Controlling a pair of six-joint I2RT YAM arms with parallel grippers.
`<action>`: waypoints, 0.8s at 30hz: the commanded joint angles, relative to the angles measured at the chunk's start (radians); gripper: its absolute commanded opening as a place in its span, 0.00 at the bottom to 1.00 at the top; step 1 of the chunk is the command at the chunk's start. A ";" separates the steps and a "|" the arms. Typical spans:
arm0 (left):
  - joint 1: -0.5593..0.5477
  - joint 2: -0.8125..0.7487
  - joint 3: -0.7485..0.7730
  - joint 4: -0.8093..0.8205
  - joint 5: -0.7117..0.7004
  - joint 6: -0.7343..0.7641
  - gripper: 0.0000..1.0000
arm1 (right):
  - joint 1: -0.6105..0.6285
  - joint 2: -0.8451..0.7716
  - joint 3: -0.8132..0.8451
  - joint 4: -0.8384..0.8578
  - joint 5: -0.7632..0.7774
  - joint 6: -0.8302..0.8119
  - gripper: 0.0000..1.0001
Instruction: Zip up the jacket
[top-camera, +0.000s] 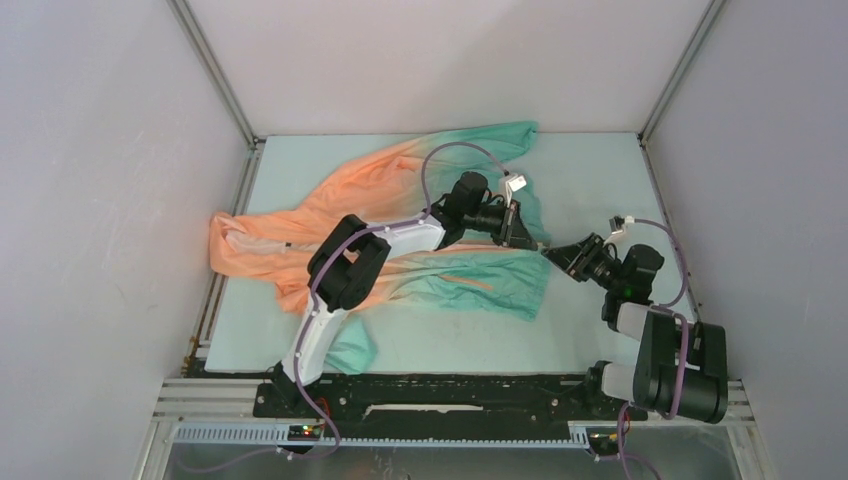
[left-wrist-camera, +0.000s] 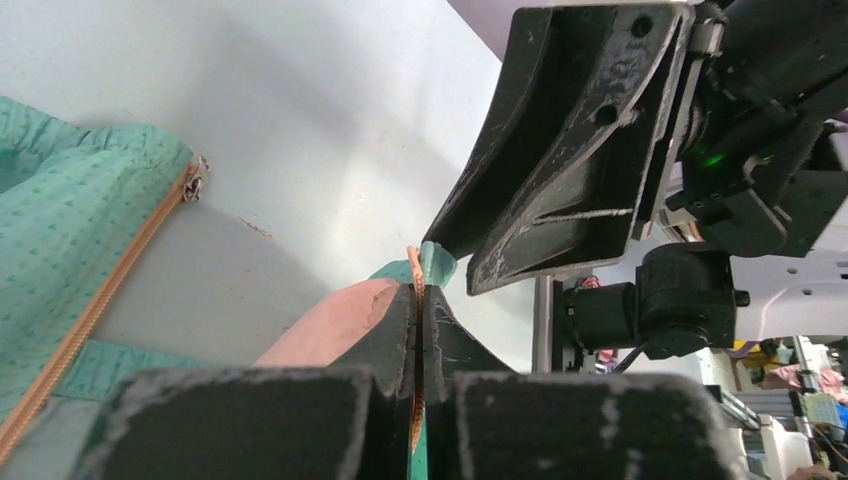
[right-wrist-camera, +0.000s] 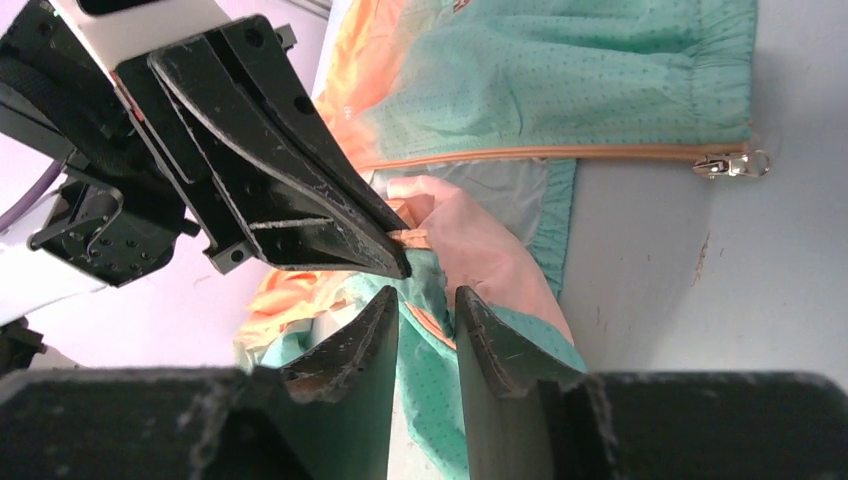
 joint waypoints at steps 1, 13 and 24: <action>-0.010 -0.095 -0.043 0.013 -0.043 0.070 0.00 | 0.003 -0.048 0.060 -0.134 0.029 -0.048 0.29; -0.014 -0.090 -0.030 -0.031 -0.072 0.067 0.00 | -0.043 -0.021 0.139 -0.259 0.190 0.008 0.49; -0.004 0.058 0.129 -0.293 -0.187 -0.031 0.00 | -0.063 0.265 0.437 -0.503 0.085 -0.150 0.48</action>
